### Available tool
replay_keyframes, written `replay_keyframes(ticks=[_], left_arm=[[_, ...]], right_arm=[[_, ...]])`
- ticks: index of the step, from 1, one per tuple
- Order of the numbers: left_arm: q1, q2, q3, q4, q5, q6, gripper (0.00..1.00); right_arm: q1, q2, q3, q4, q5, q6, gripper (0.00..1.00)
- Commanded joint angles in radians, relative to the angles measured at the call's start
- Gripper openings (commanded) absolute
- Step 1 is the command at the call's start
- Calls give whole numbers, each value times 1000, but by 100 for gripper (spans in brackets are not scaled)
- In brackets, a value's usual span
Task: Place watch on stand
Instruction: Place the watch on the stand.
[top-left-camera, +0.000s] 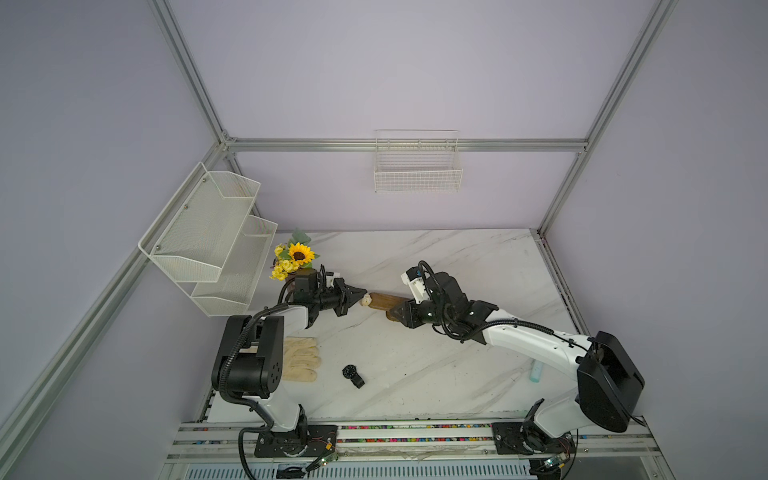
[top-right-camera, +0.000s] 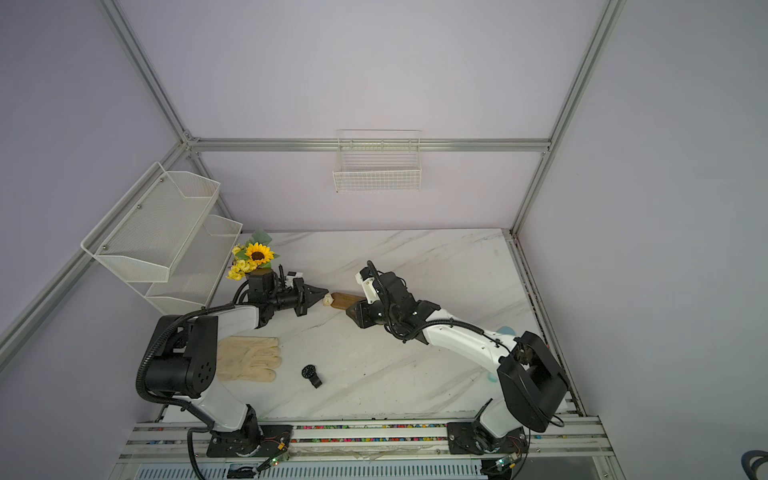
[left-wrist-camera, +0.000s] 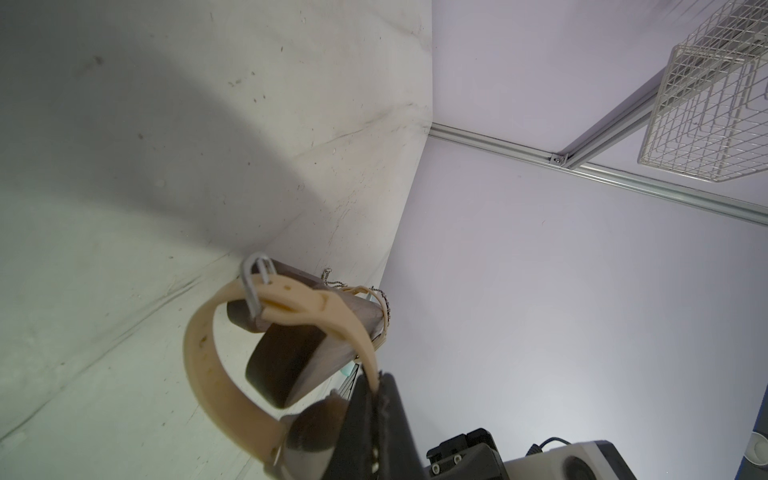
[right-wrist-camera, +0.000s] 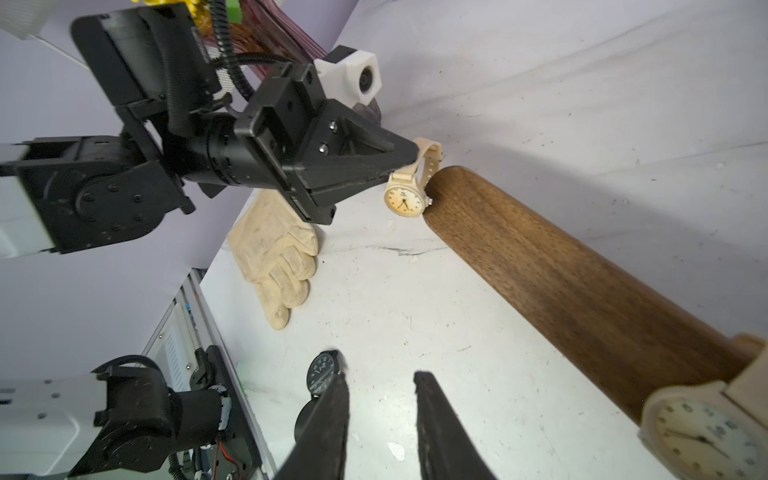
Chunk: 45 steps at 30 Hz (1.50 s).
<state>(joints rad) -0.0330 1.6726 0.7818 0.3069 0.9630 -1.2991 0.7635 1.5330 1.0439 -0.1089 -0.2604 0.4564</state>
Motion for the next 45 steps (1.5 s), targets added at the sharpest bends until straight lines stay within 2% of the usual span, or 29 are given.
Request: replay_keyframes(ticks=[1,11,13,15,17,31,45], left_arm=[[4,14,52,53,30,-18,0],[2,43,53,112,41,-50,0],[1,49,53,121,45,-55,0],[2,53,55,129,46,-60,0],[1,58,54,133,49,-62,0],[0,55,44,153,59,-72,0],[-15,102,40,259,65,-128,0]], right_arm=[[-31,29,72,-47,30,-19,31],[-120,246,312,-168,-11,-106,29],[-128,322,388,-212,-25,-132,21],[-128,400,473,-274,-30,-166,6],[-128,460,547,-330,-24,-187,0],[-127,619,766,-465,-143,-258,0],[-111,684,804,-497,-191,-275,0]])
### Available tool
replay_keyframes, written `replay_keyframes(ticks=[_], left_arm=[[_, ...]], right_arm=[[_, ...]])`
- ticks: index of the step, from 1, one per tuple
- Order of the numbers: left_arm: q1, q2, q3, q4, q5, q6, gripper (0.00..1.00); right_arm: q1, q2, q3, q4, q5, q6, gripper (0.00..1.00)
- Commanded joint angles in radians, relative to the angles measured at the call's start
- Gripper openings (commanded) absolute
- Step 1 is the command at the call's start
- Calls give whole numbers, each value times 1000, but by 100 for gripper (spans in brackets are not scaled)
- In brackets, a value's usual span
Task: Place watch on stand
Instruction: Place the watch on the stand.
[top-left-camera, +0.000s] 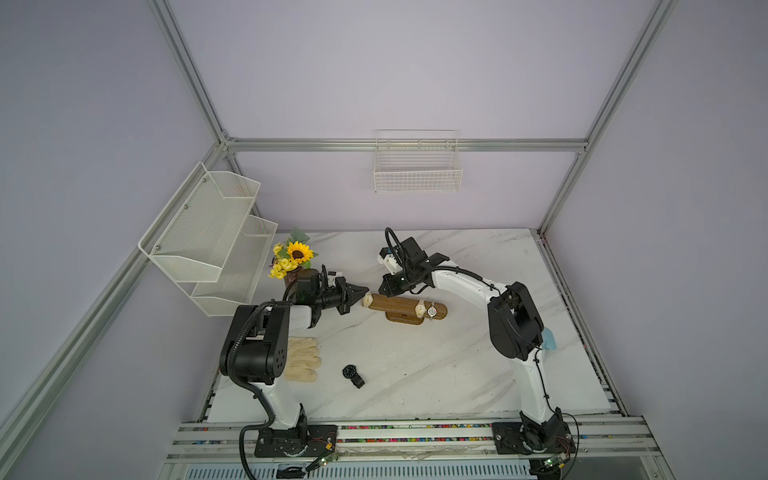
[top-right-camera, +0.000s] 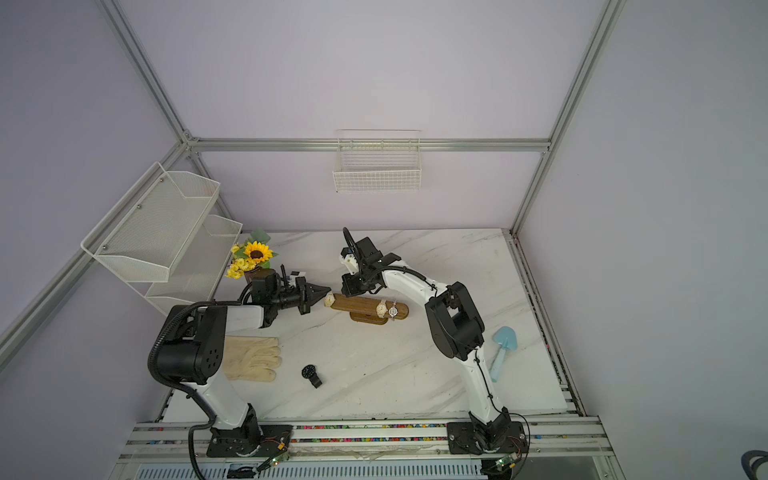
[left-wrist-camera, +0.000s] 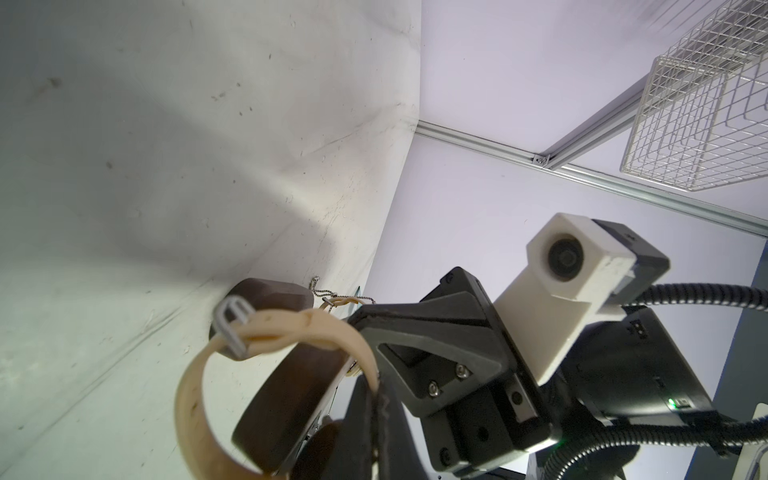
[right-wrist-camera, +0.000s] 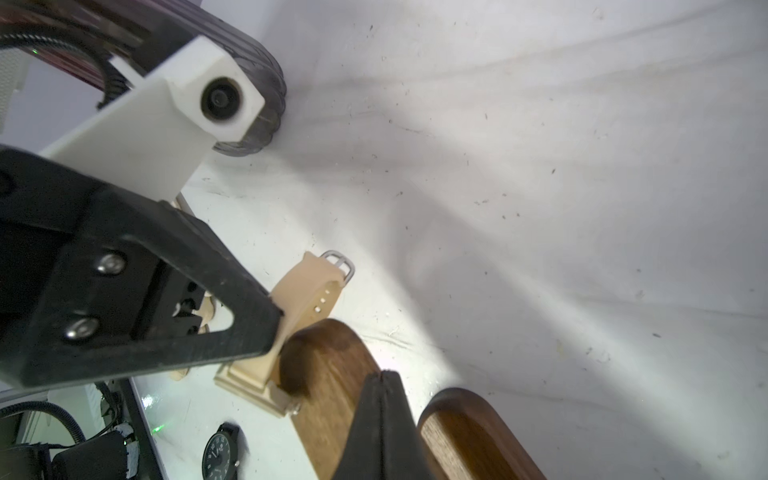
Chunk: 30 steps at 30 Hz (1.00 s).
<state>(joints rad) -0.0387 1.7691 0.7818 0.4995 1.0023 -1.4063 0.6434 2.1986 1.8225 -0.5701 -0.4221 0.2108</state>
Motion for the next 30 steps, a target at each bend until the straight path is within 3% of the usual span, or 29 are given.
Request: replay_keyframes(ticks=[1,30], left_arm=[[-11,9,40,71,26,-21,0],[-17,17,-140,363,-14,-181,0]], right_arm=[[13,20,26,-34,-32,-29,0],[21,-24,5,-11,28,-20,0]])
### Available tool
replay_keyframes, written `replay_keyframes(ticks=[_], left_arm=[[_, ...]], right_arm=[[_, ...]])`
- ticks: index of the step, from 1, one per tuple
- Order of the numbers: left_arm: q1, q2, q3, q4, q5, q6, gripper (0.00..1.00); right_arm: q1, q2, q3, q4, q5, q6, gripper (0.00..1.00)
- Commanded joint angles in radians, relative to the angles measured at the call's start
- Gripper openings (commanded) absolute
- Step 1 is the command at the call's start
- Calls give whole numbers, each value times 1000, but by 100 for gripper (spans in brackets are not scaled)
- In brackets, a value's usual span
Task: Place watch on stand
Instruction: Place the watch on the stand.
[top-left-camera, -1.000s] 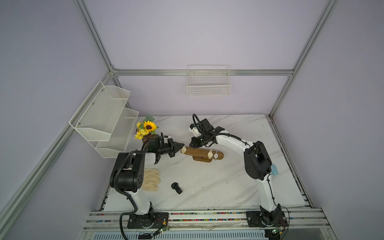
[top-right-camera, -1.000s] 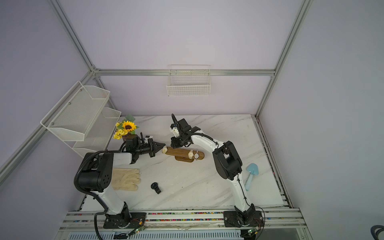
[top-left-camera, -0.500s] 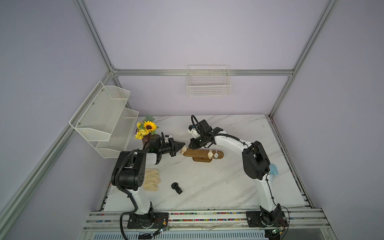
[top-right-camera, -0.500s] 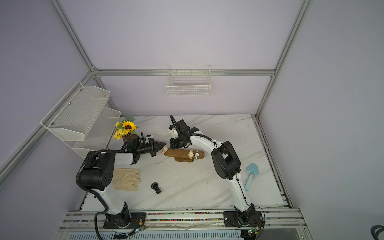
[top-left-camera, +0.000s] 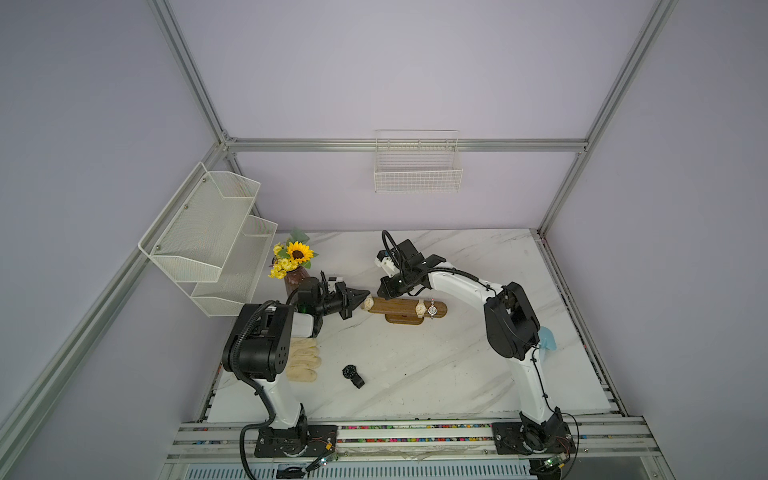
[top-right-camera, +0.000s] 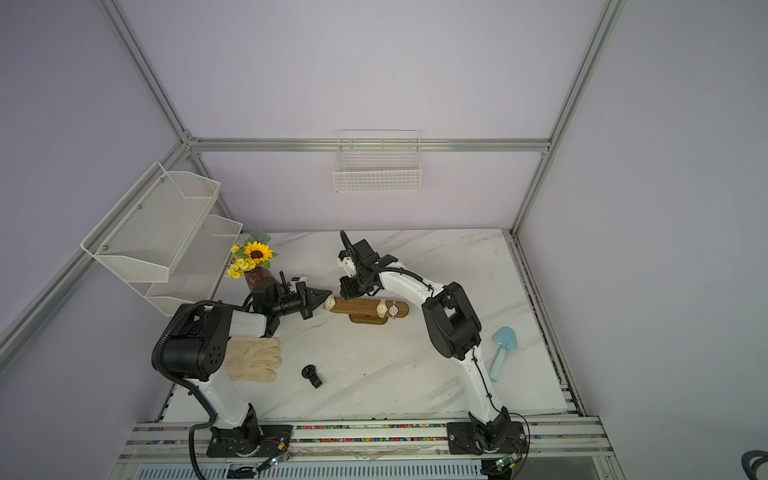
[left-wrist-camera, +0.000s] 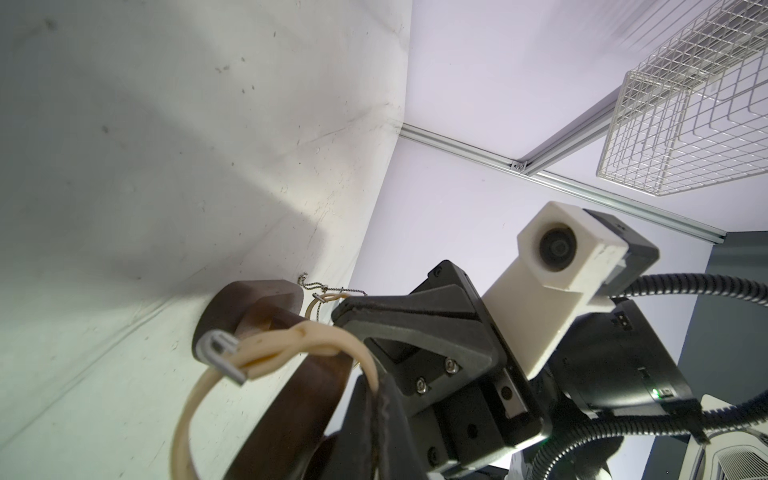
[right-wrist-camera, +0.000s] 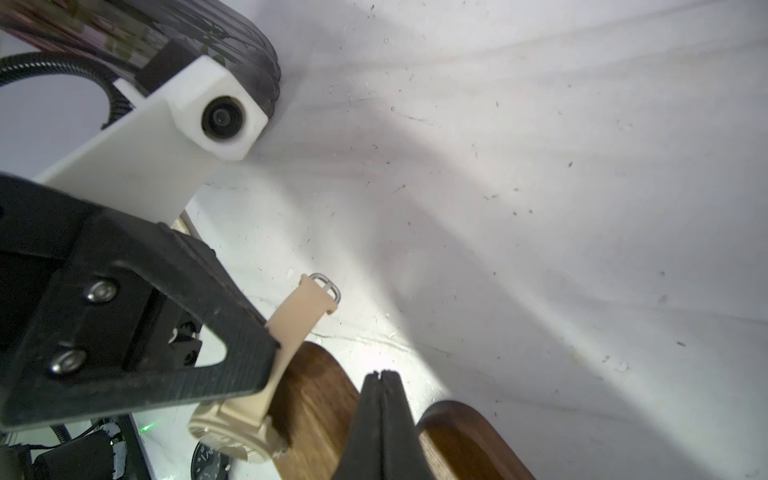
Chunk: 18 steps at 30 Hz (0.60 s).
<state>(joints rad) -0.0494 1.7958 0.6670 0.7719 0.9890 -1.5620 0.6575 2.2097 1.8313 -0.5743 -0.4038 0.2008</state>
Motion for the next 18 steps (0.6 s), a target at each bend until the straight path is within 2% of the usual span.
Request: replay_keyframes(ticks=[1,6,18], left_arm=[[-7,-3,-29,117,-3,-39,0],[-7,18,-56,217,-10,-90,0],[-9,43,-90,272,-17,-100,0]], right_arm=[[6,-36,-2,-8,10,-10,0],[7,-30,5,-15,16,-11,0],[7,-25,14,-21,20,-13,0]])
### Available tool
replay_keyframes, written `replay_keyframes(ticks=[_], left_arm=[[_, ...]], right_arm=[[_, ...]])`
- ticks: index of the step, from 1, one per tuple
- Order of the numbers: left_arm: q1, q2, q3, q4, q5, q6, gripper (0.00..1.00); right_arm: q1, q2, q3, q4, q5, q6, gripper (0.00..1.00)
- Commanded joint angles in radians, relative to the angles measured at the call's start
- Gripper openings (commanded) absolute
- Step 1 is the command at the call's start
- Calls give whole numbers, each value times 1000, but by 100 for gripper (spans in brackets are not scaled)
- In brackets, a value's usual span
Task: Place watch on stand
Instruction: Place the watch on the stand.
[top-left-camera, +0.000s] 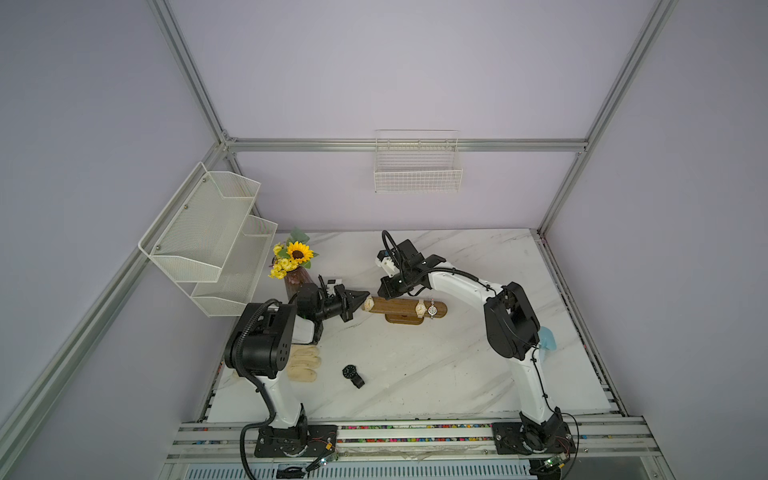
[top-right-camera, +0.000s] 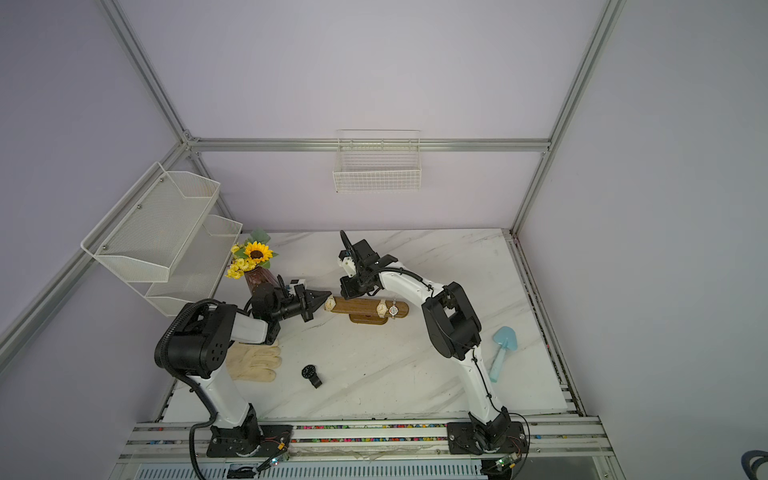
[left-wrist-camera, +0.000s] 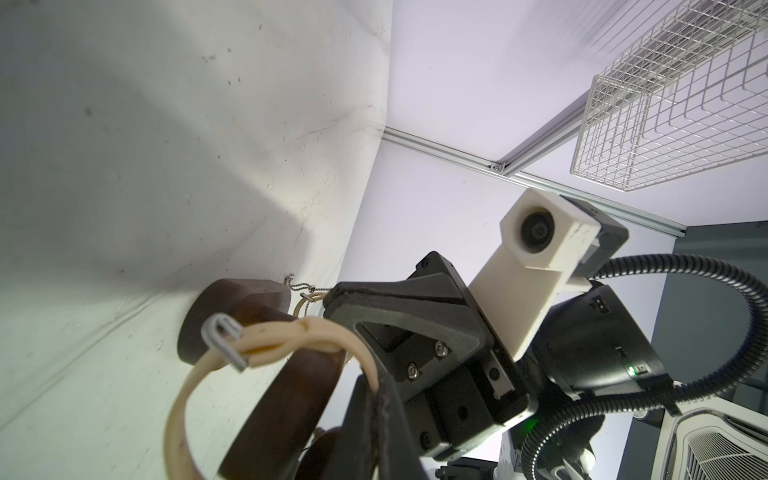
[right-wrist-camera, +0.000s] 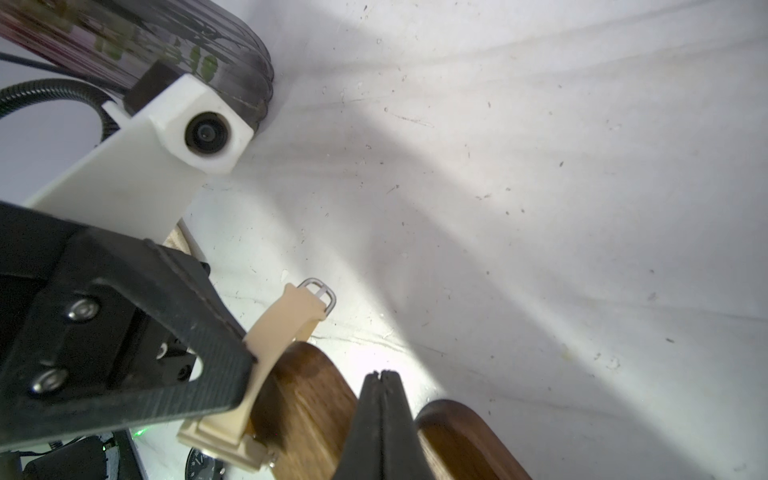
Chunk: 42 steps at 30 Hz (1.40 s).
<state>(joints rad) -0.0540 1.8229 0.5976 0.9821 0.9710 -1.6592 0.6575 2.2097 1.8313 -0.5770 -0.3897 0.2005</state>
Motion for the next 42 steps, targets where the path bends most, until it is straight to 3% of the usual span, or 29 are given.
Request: replay_keyframes(ticks=[1,22,32,39,42], left_arm=[[-5,17,-26,62,0,0,0],[-73,70,51,47,-22,15,0],[-104,145,73,168,-37,-56,0],[-117,125,92,139,-41,-51,0],[-117,104,85,80,-35,-16,7]], right_arm=[[7,-26,12,-20,6,-13,0],[7,-42,-24,-7,2,-15,0],[7,-42,-26,-7,4,-16,0],[6,-36,-21,-4,3,-15,0],[7,-37,-20,-3,6,-15,0]])
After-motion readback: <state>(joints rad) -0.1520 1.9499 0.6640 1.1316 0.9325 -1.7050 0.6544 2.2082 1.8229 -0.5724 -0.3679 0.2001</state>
